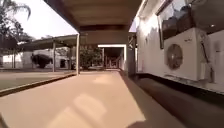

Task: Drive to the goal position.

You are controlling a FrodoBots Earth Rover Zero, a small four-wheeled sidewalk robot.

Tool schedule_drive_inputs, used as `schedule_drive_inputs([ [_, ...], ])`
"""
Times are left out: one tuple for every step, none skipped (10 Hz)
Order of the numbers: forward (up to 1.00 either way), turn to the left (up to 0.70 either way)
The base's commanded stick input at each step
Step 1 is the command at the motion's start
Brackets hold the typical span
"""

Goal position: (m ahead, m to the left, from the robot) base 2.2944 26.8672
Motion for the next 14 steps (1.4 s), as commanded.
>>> schedule_drive_inputs([
  [0.7,0.0],
  [0.7,0.0],
  [0.7,0.0],
  [0.7,0.0],
  [0.7,0.0],
  [0.7,0.0],
  [0.7,0.0],
  [0.7,0.0],
  [0.7,0.0],
  [0.7,0.0],
  [0.7,0.0],
  [0.7,0.0],
  [0.7,0.0],
  [0.7,0.0],
])
